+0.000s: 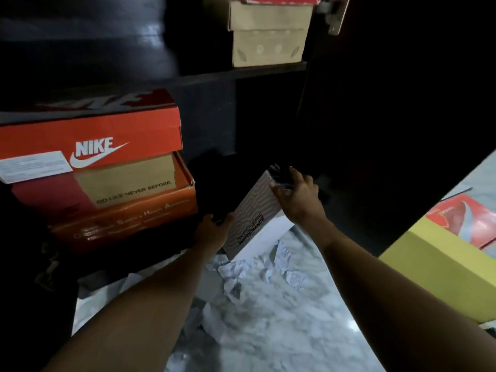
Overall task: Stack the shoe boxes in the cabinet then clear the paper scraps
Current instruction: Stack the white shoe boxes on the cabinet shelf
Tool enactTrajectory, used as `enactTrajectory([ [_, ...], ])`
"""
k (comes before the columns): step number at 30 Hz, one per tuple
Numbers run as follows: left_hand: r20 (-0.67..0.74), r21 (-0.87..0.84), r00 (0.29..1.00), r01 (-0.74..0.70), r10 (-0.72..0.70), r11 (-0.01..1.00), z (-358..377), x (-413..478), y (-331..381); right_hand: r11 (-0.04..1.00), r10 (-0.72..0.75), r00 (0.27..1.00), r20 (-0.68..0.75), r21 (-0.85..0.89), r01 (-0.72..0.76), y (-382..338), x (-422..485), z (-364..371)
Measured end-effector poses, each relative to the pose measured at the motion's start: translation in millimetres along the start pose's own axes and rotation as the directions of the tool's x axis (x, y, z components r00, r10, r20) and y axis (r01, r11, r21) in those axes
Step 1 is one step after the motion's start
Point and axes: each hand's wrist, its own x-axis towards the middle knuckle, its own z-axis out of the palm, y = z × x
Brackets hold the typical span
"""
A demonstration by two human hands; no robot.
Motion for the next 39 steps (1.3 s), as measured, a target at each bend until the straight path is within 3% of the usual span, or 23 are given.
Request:
enactTrajectory([
  [10,0.134,-0.049,0.982,0.138,-0.131,0.989,27.3,12.0,-18.5,0.986,-0.021,0.999,-0.047,-0.169,0.012,-2.8,17.7,26.2],
  [16,0.192,-0.263,0.967,0.214,-0.167,0.941,29.8,3.6,-22.1,0.993,-0.019,0.997,-0.069,-0.121,0.010,5.5,-3.8,17.4],
  [24,0.215,-0.312,0.975,0.113,-0.046,0.943,1.7,-29.3,4.0,0.994,0.069,0.993,-0.092,0.092,-0.060,20.3,-67.6,-30.3],
  [32,0.110,-0.117,0.986,-0.113,0.126,0.987,-52.6,-90.9,75.2,0.960,0.197,0.969,-0.146,0.231,-0.161,7.8,-145.6,-97.3],
  [35,0.160,-0.032,0.971,-0.176,0.179,0.984,-82.8,-119.2,115.5,0.940,0.255,0.956,-0.144,0.269,-0.210,-5.7,-165.6,-120.6],
  [39,0.182,0.046,0.931,-0.331,0.318,0.943,-129.3,-170.4,175.2,0.929,0.233,0.950,-0.210,0.336,-0.154,-46.5,-207.0,-170.5],
])
